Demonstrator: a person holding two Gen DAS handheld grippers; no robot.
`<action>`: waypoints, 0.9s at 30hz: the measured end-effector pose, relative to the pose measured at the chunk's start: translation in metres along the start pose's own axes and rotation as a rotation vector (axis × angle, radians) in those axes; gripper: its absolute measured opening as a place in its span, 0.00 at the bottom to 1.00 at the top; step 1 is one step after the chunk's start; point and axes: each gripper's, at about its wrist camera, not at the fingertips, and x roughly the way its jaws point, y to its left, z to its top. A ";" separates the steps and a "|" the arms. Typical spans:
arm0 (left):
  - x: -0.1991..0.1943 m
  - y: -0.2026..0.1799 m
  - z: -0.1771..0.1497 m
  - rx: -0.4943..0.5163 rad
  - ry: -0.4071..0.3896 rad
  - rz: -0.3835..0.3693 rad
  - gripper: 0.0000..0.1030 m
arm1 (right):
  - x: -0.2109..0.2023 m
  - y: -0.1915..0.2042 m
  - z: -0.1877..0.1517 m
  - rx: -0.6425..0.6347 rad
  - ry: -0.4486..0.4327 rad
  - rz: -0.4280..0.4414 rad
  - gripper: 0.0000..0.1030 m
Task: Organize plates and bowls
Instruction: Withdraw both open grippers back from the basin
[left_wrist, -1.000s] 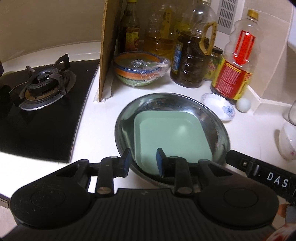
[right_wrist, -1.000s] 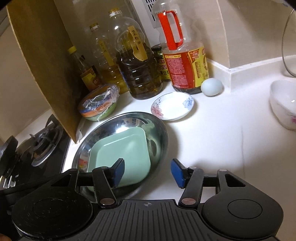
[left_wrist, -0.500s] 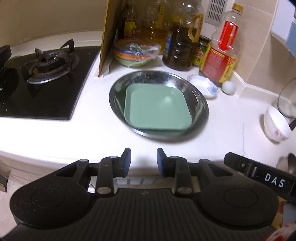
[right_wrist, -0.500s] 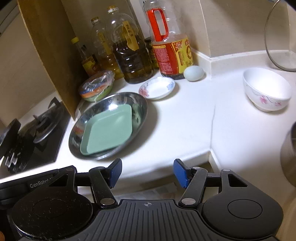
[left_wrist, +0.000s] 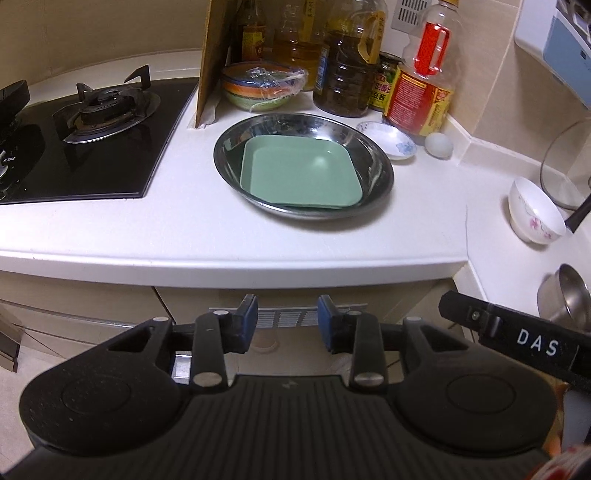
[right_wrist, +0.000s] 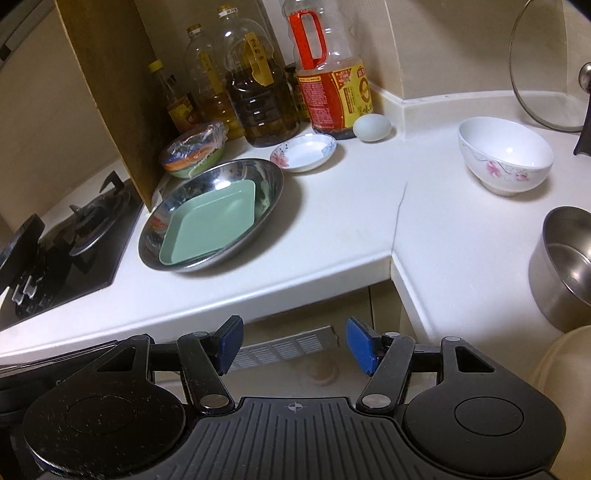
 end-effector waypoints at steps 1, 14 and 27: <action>-0.001 -0.001 -0.002 0.002 0.001 -0.002 0.31 | -0.001 -0.001 0.000 -0.003 0.000 0.000 0.60; -0.014 -0.012 -0.016 0.016 0.009 -0.003 0.36 | -0.014 -0.006 -0.011 -0.011 0.004 0.001 0.60; -0.017 -0.012 -0.016 0.038 0.010 -0.004 0.47 | -0.012 -0.005 -0.013 -0.003 0.018 0.007 0.60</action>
